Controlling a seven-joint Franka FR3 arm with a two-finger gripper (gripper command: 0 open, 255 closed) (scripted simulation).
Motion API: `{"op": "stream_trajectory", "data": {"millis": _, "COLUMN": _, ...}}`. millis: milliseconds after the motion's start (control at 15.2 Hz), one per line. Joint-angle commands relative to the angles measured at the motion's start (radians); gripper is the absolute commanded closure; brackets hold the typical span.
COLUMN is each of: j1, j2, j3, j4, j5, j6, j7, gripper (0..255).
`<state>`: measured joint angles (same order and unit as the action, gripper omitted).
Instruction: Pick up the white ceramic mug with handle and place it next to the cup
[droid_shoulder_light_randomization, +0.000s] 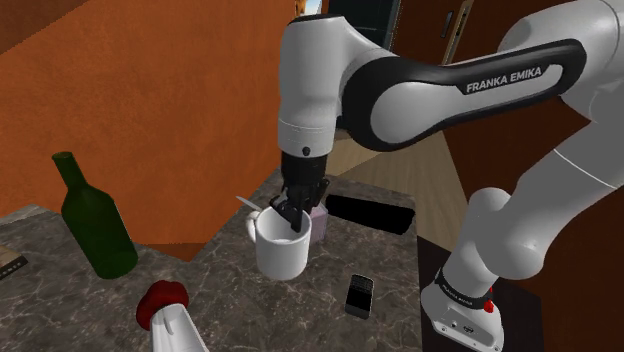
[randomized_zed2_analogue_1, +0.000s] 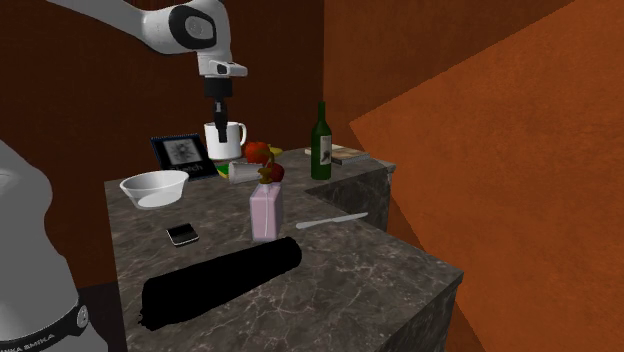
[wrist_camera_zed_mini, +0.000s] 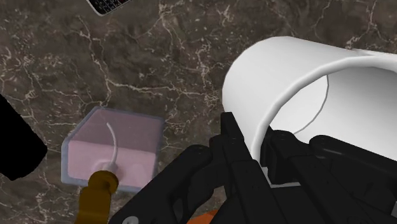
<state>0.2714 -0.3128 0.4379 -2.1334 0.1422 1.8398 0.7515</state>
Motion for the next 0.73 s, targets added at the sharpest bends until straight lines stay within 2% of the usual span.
{"op": "stream_trajectory", "data": {"millis": 0, "j1": 0.014, "j2": 0.037, "j3": 0.042, "j4": 0.035, "j5": -0.004, "j6": 0.005, "j7": 0.062, "gripper": 255}}
{"op": "stream_trajectory", "data": {"millis": 330, "j1": 0.043, "j2": 0.133, "j3": 0.127, "j4": 0.131, "j5": -0.035, "j6": 0.005, "j7": 0.193, "gripper": 255}}
{"op": "stream_trajectory", "data": {"millis": 660, "j1": 0.045, "j2": 0.143, "j3": 0.133, "j4": 0.073, "j5": -0.037, "j6": 0.072, "j7": 0.195, "gripper": 255}}
